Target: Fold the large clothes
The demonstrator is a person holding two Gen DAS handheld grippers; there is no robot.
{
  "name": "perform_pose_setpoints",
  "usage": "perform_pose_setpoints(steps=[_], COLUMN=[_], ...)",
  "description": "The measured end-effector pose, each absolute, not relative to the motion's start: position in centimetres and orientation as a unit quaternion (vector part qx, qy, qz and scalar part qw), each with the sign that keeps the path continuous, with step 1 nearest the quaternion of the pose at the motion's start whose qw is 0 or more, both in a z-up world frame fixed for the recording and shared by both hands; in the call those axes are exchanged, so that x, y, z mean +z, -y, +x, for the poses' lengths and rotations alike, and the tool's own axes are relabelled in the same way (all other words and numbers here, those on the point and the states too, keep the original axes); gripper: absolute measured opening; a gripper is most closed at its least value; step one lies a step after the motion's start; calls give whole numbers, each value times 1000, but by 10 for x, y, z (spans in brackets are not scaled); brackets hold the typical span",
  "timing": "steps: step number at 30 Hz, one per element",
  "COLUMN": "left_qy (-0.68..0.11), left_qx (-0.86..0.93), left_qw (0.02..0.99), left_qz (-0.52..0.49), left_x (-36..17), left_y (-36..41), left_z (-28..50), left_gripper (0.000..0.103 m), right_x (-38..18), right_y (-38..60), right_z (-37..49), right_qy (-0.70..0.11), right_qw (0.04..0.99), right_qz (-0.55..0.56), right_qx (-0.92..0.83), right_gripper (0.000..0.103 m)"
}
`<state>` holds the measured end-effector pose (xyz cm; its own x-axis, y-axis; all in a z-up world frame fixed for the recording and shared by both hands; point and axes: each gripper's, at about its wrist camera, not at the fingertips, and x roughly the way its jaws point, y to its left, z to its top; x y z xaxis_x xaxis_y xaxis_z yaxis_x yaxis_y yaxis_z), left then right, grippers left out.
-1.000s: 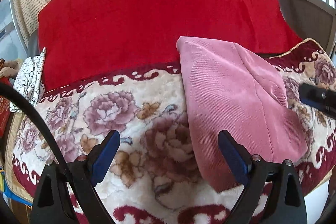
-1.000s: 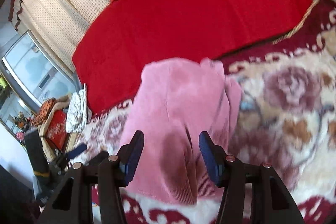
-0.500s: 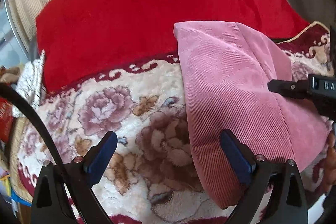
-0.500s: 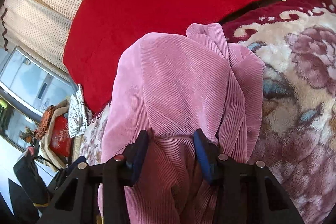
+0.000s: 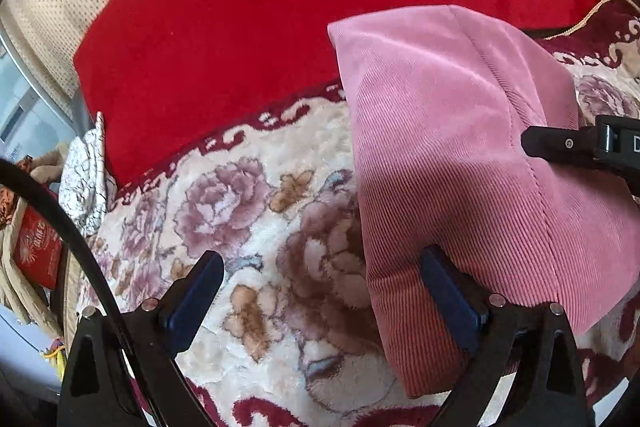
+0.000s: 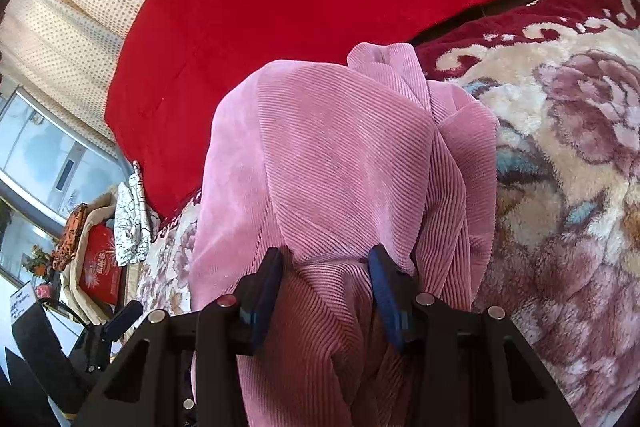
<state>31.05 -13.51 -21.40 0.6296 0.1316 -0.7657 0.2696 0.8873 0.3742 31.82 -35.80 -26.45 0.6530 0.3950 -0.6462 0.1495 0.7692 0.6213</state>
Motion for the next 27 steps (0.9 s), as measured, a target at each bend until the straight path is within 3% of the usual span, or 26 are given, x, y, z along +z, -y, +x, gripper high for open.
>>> perform_pose_setpoints(steps=[9, 19, 27], left_qy=[-443, -450, -474], left_qx=[-37, -155, -237], left_qw=[860, 849, 845], left_qz=[249, 230, 68], left_x=[-213, -211, -230], left_y=[140, 121, 80], left_z=[313, 328, 348], left_gripper=[99, 100, 103], right_x=[-257, -251, -255], right_y=[354, 348, 357], right_z=[335, 349, 341], right_qy=[-465, -506, -478], right_qw=[821, 808, 819], right_qz=[330, 298, 304], right_qx=[38, 40, 87], right_gripper=[49, 51, 52])
